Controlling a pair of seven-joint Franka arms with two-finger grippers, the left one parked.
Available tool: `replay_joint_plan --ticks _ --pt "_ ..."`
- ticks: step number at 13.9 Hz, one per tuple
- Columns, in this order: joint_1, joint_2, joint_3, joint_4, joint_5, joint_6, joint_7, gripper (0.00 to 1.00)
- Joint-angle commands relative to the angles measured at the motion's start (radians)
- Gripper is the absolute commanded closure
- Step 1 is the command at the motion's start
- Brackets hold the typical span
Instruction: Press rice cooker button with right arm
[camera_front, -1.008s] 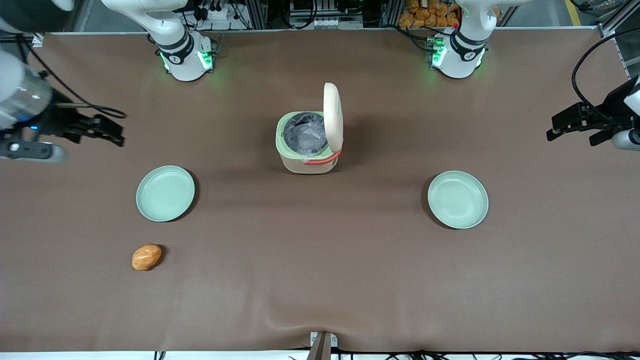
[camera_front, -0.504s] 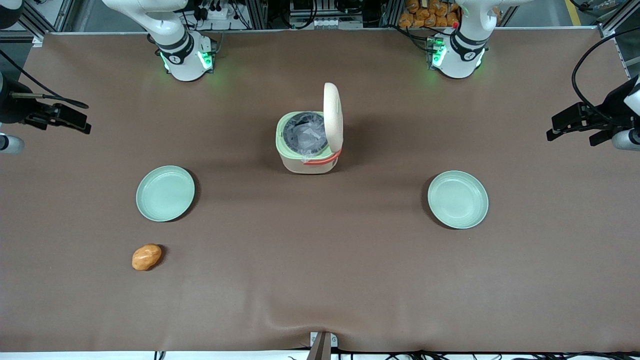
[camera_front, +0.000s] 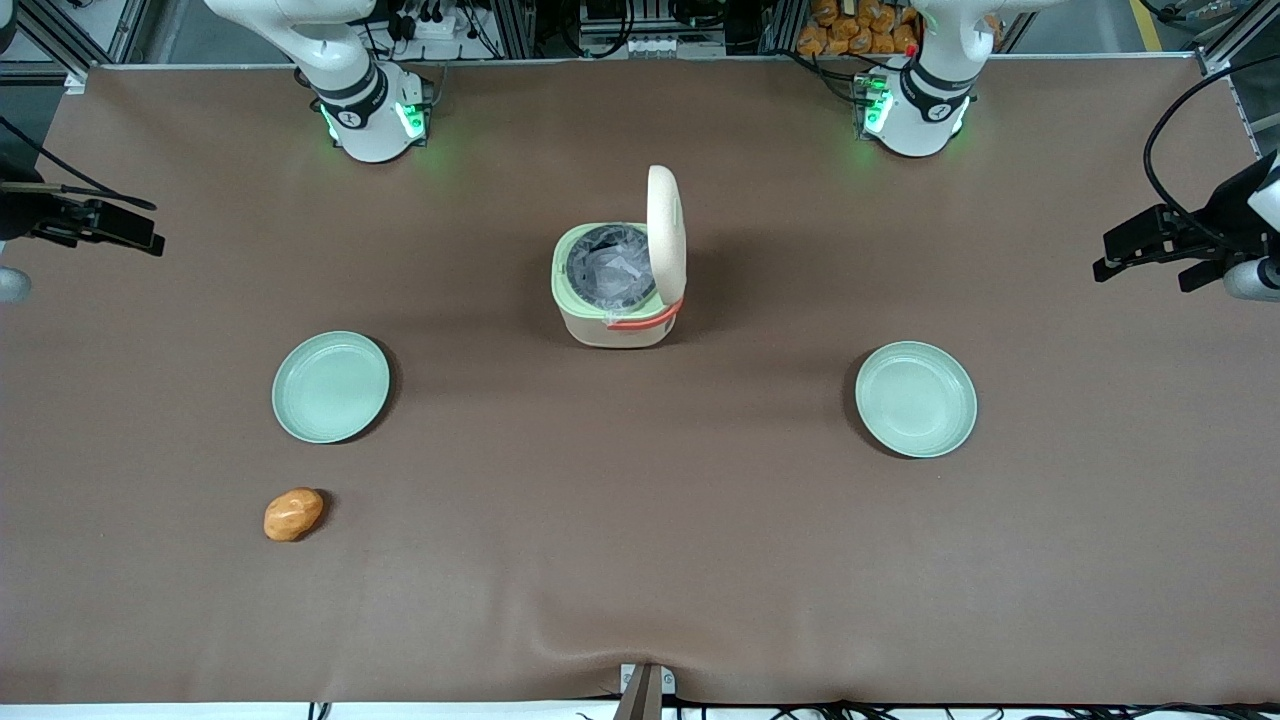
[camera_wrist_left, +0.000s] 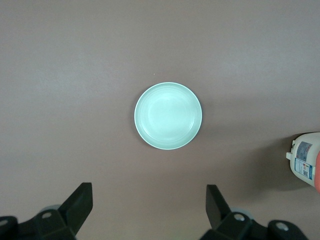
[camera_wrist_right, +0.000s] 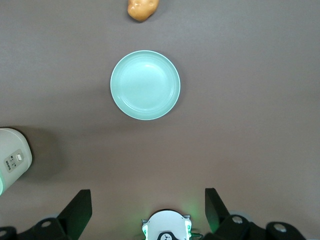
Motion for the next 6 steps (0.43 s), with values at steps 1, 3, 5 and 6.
replay_joint_plan --ticks 1,3,5,6 --pt "0.003 -0.028 0.002 -0.025 -0.016 -0.003 -0.01 0.0" --pt "0.004 -0.028 0.002 -0.025 -0.011 -0.003 -0.01 0.0" --pt "0.004 -0.028 0.002 -0.025 -0.007 -0.005 -0.01 0.0" --pt "0.004 -0.028 0.002 -0.025 -0.007 -0.005 -0.01 0.0"
